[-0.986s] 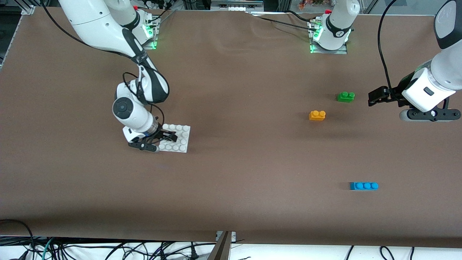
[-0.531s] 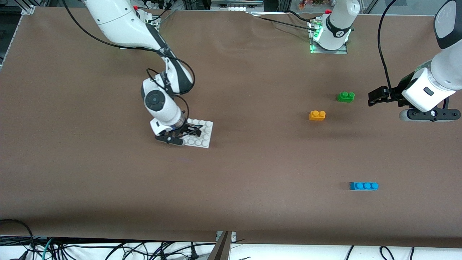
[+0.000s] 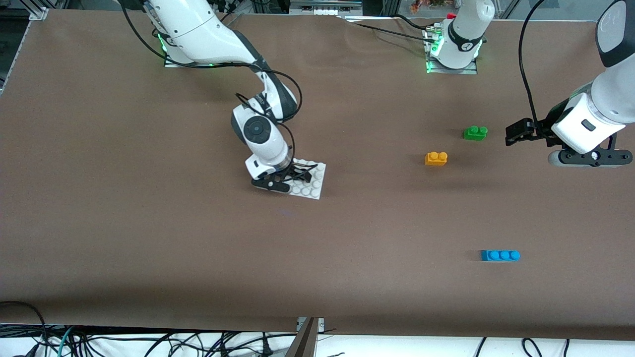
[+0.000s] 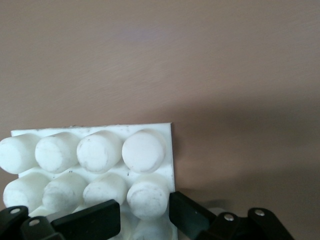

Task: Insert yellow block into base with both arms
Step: 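Slide the white base plate with the right gripper toward the yellow block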

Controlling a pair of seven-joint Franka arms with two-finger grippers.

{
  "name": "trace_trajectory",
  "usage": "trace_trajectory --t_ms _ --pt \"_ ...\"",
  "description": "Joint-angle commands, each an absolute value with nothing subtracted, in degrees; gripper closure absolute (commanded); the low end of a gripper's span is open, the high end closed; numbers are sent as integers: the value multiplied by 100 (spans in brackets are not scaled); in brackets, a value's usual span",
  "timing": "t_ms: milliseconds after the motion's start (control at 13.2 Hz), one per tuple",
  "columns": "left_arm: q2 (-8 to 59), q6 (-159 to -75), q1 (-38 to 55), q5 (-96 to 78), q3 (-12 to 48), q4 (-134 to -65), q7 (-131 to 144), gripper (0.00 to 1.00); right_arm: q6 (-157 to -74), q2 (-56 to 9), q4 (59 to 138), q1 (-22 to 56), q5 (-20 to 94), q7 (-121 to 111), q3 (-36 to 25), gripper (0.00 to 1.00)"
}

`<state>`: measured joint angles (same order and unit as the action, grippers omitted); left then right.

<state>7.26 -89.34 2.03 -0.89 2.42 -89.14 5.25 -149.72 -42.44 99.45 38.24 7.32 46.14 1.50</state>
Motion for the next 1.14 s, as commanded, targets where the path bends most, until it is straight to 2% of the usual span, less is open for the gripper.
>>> trace_trajectory --t_ms 0,379,683,1062 --pt "809 -8842 220 -123 229 -8736 527 0 -14985 -4605 9467 4200 730 4746 123 51" --pt "809 -8842 202 -132 237 -8745 536 0 -14977 -4798 9080 4657 642 4737 114 51" --pt "809 -8833 193 -132 237 -8745 527 0 -14977 -4834 9070 4895 492 4798 114 50" --pt "844 -8833 176 -141 229 -8745 510 0 -14907 -4808 8948 4895 501 4799 62 50"
